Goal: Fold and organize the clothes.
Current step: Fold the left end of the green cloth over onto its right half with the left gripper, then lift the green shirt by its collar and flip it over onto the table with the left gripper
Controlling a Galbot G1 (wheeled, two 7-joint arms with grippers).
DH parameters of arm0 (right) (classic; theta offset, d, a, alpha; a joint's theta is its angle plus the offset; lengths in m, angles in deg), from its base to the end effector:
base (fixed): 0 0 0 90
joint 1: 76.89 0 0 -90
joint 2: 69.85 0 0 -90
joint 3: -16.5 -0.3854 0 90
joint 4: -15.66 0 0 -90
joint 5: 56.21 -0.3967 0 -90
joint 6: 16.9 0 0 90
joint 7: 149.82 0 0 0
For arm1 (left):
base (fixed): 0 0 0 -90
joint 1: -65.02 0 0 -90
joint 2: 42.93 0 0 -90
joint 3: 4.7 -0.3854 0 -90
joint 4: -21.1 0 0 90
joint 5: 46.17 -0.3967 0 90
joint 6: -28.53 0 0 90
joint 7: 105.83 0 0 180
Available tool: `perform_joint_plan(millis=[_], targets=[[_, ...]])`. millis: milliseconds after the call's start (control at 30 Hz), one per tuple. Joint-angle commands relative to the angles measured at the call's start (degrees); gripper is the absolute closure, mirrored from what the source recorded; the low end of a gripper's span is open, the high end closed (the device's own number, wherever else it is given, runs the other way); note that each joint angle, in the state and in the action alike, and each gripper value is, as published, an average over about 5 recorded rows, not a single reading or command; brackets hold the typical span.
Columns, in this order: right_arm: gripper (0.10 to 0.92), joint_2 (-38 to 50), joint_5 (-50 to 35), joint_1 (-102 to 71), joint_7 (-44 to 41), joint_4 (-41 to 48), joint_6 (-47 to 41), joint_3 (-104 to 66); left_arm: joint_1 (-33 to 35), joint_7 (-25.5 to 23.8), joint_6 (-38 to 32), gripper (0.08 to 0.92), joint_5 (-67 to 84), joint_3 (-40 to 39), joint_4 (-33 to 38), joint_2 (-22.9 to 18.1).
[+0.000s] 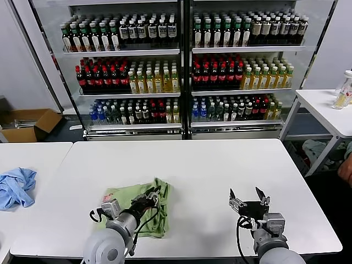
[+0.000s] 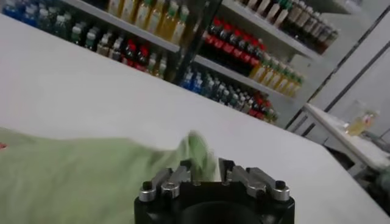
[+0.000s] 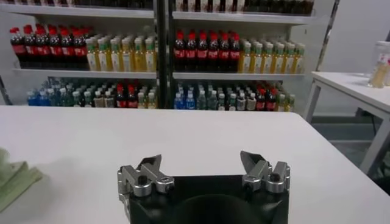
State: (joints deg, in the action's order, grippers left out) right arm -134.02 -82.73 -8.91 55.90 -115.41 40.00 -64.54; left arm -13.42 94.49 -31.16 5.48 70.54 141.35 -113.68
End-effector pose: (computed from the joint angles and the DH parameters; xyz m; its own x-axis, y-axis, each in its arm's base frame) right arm 0.2242 -0.0124 -0.2337 -0.9350 0.0040 0.3547 -0.0171 0.9983 -0.0563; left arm 0.2838 -0.0212 -0.2662 -0.8520 0.3522 0.3875 0.1473 0.8713 -0.4681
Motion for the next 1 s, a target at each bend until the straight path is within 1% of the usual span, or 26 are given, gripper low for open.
perform_joint_plan(millis=[33, 100, 167, 200, 267, 367, 467, 533, 1000], targets=[[0.203, -0.04, -0.05, 0.8, -0.09, 0.37, 0.0, 0.57, 4.59, -5.68, -5.46, 0.58, -3.89, 8.92, 9.54, 5.03], [0.203, -0.14, -0.05, 1.34, -0.19, 0.55, 0.01, 1.0, 8.2, -5.69, -4.6, 0.528, -7.71, 14.83, 9.28, 8.26], [0.203, -0.24, -0.05, 1.75, -0.32, 0.57, 0.01, 1.41, 11.73, -5.91, -3.37, 0.468, -13.53, 19.36, 5.97, 10.53], [0.203, -0.27, -0.04, 1.88, -0.4, 0.53, 0.01, 1.55, 13.17, -6.04, -2.9, 0.442, -15.82, 20.76, 3.94, 11.04], [0.203, -0.27, -0.02, 2.02, -0.57, 0.44, 0.02, 1.65, 15.14, -6.1, -2.14, 0.381, -18.66, 22.34, -0.47, 11.07], [0.203, -0.16, -0.01, 1.87, -0.77, 0.2, 0.03, 1.38, 15.88, -5.66, -1.46, 0.294, -19.01, 22.4, -4.63, 9.73], [0.203, 0.02, 0.0, 1.48, -0.83, -0.12, 0.03, 1.04, 15.13, -5.05, -0.88, 0.218, -19.03, 21.31, -6.23, 8.06], [0.203, 0.1, 0.04, 1.14, -0.88, -0.33, 0.03, 0.86, 14.62, -4.86, -0.44, 0.189, -19.02, 20.68, -6.5, 7.36], [0.203, 0.02, 0.67, 0.87, -0.9, -0.68, 0.05, 0.83, 12.35, -6.09, -0.17, 0.177, -16.98, 18.49, -9.34, 5.86]])
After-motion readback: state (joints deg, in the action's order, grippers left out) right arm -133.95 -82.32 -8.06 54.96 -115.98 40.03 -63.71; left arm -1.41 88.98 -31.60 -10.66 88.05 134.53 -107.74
